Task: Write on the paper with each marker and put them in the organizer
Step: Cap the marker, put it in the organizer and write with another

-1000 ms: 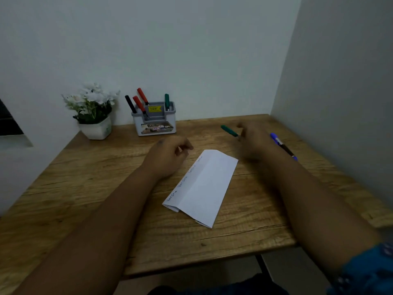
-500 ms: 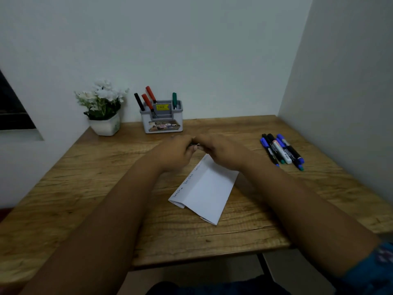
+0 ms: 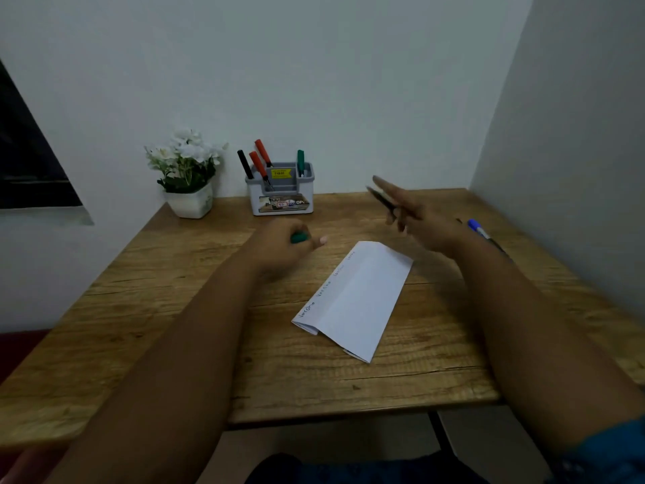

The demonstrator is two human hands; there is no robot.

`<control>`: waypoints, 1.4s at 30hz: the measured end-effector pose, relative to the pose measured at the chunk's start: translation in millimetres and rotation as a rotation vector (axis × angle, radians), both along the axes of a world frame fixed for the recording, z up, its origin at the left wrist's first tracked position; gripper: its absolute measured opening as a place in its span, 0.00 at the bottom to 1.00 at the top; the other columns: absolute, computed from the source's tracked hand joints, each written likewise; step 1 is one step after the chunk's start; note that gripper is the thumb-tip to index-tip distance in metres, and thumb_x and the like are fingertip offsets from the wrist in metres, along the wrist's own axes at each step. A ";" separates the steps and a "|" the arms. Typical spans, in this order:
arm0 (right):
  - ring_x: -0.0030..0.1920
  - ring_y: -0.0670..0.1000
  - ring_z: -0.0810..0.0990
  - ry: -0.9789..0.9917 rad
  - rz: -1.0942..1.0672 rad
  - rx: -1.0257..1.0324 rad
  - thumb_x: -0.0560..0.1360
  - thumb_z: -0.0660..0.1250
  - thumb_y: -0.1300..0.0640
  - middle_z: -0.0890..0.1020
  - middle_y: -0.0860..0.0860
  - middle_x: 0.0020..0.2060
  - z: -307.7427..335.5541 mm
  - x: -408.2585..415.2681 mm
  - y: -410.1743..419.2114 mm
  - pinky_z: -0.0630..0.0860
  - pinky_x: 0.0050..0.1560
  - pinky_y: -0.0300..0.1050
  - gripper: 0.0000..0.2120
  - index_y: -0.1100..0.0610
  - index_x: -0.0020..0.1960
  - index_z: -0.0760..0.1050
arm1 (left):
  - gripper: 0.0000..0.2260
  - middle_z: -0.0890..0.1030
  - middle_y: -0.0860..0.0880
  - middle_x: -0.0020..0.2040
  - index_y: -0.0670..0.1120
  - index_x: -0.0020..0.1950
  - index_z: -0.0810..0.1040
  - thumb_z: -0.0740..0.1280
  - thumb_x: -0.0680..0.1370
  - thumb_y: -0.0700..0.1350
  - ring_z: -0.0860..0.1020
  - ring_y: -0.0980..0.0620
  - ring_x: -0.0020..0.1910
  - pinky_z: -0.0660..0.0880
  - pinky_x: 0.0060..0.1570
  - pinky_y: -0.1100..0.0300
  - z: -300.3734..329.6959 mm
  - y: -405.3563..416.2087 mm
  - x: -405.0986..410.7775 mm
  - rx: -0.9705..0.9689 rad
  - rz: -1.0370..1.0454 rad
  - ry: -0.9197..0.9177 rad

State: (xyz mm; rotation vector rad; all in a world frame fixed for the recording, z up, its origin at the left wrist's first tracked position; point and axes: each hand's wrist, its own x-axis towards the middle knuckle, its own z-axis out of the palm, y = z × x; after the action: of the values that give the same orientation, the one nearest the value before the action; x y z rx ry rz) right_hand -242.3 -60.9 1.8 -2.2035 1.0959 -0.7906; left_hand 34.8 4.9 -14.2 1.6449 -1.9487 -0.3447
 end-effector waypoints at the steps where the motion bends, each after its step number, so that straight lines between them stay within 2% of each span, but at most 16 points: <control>1: 0.43 0.45 0.76 -0.123 -0.020 0.048 0.83 0.53 0.65 0.78 0.48 0.49 -1.1 -4.9 -1.6 0.73 0.48 0.38 0.31 0.29 0.70 0.63 | 0.16 0.78 0.53 0.43 0.52 0.42 0.79 0.67 0.72 0.65 0.75 0.55 0.43 0.70 0.40 0.60 -1.3 0.0 -0.4 -0.011 0.007 0.011; 4: 0.50 0.50 0.81 -0.389 -0.017 0.205 0.84 0.54 0.61 0.80 0.51 0.58 -5.5 -7.1 -3.5 0.76 0.47 0.39 0.20 0.41 0.67 0.73 | 0.12 0.79 0.56 0.49 0.56 0.48 0.80 0.72 0.70 0.60 0.76 0.55 0.50 0.75 0.49 0.58 -5.1 0.3 -16.7 -0.041 -0.028 0.000; 6: 0.56 0.50 0.82 -0.498 0.038 0.355 0.84 0.55 0.56 0.79 0.48 0.63 -7.7 -3.2 -3.9 0.77 0.49 0.40 0.15 0.46 0.68 0.70 | 0.15 0.79 0.57 0.53 0.58 0.54 0.80 0.73 0.70 0.60 0.76 0.55 0.55 0.74 0.52 0.58 -7.5 2.2 -31.1 0.022 -0.120 -0.024; 8: 0.57 0.47 0.83 -0.496 0.052 0.402 0.81 0.62 0.53 0.81 0.46 0.62 -9.7 1.8 -4.2 0.78 0.50 0.40 0.16 0.51 0.69 0.68 | 0.21 0.77 0.55 0.63 0.59 0.63 0.77 0.72 0.72 0.60 0.74 0.53 0.61 0.71 0.56 0.58 -9.9 2.2 -40.9 0.135 -0.229 -0.120; 11: 0.38 0.43 0.81 -0.450 -0.073 0.351 0.79 0.64 0.46 0.86 0.49 0.49 -17.9 13.9 -5.0 0.76 0.41 0.37 0.15 0.57 0.58 0.73 | 0.26 0.70 0.52 0.72 0.61 0.71 0.68 0.68 0.74 0.61 0.69 0.51 0.68 0.65 0.63 0.58 -9.3 0.9 -42.3 0.340 -0.330 -0.243; 13: 0.29 0.43 0.77 -0.519 -0.078 0.474 0.80 0.57 0.39 0.86 0.53 0.40 -21.6 22.7 -3.1 0.73 0.33 0.35 0.21 0.57 0.50 0.76 | 0.27 0.68 0.53 0.74 0.62 0.72 0.66 0.67 0.75 0.61 0.66 0.50 0.70 0.62 0.62 0.58 -8.2 0.0 -39.3 0.394 -0.340 -0.264; 14: 0.28 0.45 0.76 -0.581 -0.034 0.557 0.81 0.55 0.38 0.85 0.55 0.38 -22.6 25.8 -2.4 0.73 0.30 0.36 0.23 0.57 0.50 0.76 | 0.27 0.67 0.53 0.74 0.63 0.72 0.66 0.67 0.74 0.61 0.66 0.49 0.70 0.62 0.62 0.58 -8.0 0.2 -38.1 0.400 -0.337 -0.267; 16: 0.31 0.48 0.79 -0.627 0.029 0.626 0.81 0.55 0.39 0.83 0.58 0.39 -25.8 31.1 -2.4 0.77 0.34 0.38 0.24 0.57 0.54 0.80 | 0.27 0.67 0.53 0.74 0.62 0.72 0.66 0.67 0.74 0.61 0.66 0.49 0.71 0.62 0.62 0.58 -7.5 1.1 -36.8 0.397 -0.329 -0.266; 18: 0.37 0.50 0.82 -0.595 0.006 0.583 0.81 0.57 0.43 0.84 0.59 0.44 -31.8 36.9 -1.9 0.80 0.41 0.42 0.22 0.59 0.48 0.83 | 0.28 0.68 0.52 0.73 0.62 0.73 0.65 0.67 0.74 0.61 0.67 0.49 0.70 0.63 0.59 0.58 -7.5 2.1 -36.1 0.389 -0.324 -0.271; 21: 0.38 0.50 0.85 -0.622 -0.035 0.546 0.80 0.64 0.55 0.85 0.58 0.43 -36.9 39.0 1.7 0.82 0.40 0.40 0.13 0.63 0.44 0.80 | 0.28 0.69 0.52 0.72 0.62 0.72 0.65 0.67 0.73 0.62 0.68 0.49 0.69 0.63 0.56 0.58 -7.9 2.2 -35.2 0.383 -0.310 -0.261; 23: 0.40 0.45 0.84 -0.494 -0.017 0.423 0.76 0.69 0.62 0.85 0.53 0.41 -38.2 30.5 3.8 0.79 0.40 0.35 0.05 0.64 0.46 0.81 | 0.28 0.69 0.52 0.72 0.63 0.72 0.65 0.67 0.73 0.63 0.68 0.49 0.68 0.64 0.56 0.57 -8.5 1.7 -35.3 0.383 -0.295 -0.269; 26: 0.43 0.43 0.83 -0.252 0.020 0.246 0.73 0.70 0.67 0.85 0.51 0.43 -39.8 24.3 2.6 0.76 0.42 0.31 0.04 0.65 0.47 0.81 | 0.28 0.69 0.52 0.72 0.63 0.71 0.66 0.67 0.72 0.64 0.68 0.48 0.68 0.65 0.56 0.56 -9.7 0.1 -35.4 0.386 -0.288 -0.286; 31: 0.40 0.50 0.81 -0.197 0.039 0.169 0.74 0.67 0.66 0.83 0.54 0.40 -40.1 30.6 2.6 0.80 0.46 0.46 0.02 0.64 0.45 0.78 | 0.24 0.74 0.52 0.67 0.60 0.66 0.73 0.69 0.72 0.63 0.71 0.53 0.62 0.69 0.57 0.57 -11.9 -0.7 -37.4 0.334 -0.288 -0.204; 34: 0.40 0.48 0.82 -0.186 0.040 0.132 0.73 0.68 0.66 0.84 0.52 0.39 -42.0 29.9 1.8 0.81 0.46 0.45 0.02 0.62 0.43 0.79 | 0.14 0.79 0.53 0.57 0.56 0.58 0.80 0.71 0.74 0.55 0.75 0.54 0.56 0.70 0.51 0.60 -17.0 -2.8 -42.3 0.161 -0.246 -0.051; 37: 0.41 0.48 0.83 -0.165 0.044 0.133 0.73 0.69 0.65 0.84 0.50 0.40 -42.0 28.8 2.3 0.82 0.47 0.43 0.03 0.59 0.43 0.81 | 0.13 0.78 0.57 0.49 0.55 0.54 0.81 0.74 0.71 0.53 0.75 0.55 0.51 0.69 0.43 0.63 -19.5 -6.1 -43.9 0.121 -0.191 0.025; 42: 0.44 0.45 0.83 -0.092 0.049 0.104 0.72 0.71 0.63 0.85 0.47 0.40 -39.7 29.0 4.0 0.79 0.51 0.42 0.05 0.54 0.43 0.83 | 0.13 0.79 0.58 0.48 0.56 0.52 0.82 0.76 0.69 0.54 0.75 0.58 0.48 0.68 0.39 0.67 -19.1 -10.7 -40.4 0.177 -0.153 0.064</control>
State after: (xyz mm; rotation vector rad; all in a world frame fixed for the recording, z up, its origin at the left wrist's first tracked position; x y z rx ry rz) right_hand -213.3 -56.8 -37.9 -2.0787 1.0123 -0.7876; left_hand -5.6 -5.8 -33.3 1.5739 -2.0494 -0.6380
